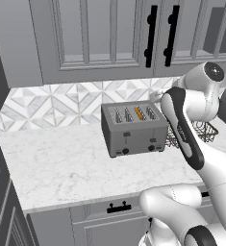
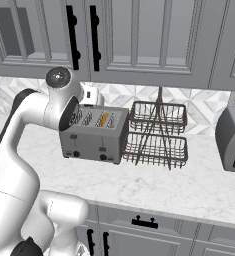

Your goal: Start the toaster. Once the lever pops up, take the bread to the plate on the dining counter.

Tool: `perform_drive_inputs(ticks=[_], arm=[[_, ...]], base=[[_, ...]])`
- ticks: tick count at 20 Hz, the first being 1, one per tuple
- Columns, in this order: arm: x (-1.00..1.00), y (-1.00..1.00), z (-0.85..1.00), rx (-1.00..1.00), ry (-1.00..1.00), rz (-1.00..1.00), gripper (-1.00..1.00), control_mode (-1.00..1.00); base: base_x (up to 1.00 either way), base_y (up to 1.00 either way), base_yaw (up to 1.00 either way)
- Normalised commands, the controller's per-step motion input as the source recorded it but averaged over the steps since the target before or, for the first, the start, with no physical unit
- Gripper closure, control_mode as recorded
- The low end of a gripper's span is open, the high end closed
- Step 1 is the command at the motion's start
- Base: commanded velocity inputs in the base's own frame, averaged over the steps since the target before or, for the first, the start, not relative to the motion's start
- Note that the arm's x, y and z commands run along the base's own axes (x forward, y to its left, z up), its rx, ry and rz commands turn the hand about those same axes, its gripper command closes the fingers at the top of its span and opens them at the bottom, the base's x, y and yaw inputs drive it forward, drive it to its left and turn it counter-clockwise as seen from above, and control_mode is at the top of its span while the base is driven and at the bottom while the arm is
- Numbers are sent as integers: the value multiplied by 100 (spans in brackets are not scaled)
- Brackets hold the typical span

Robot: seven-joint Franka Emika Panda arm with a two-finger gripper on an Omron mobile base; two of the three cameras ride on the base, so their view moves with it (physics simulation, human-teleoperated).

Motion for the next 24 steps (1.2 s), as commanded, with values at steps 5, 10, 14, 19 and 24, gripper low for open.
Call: perform_drive_inputs(ticks=[5, 10, 14, 19, 24], arm=[[0, 0, 0, 0, 0, 0, -100, -100], [0, 0, 0, 0, 0, 0, -100, -100], [0, 0, 0, 0, 0, 0, -100, -100], [0, 0, 0, 0, 0, 0, -100, -100], [0, 0, 0, 0, 0, 0, -100, -100]], base=[[0, 0, 0], [0, 0, 0], [0, 0, 0], [0, 0, 0], [0, 0, 0]])
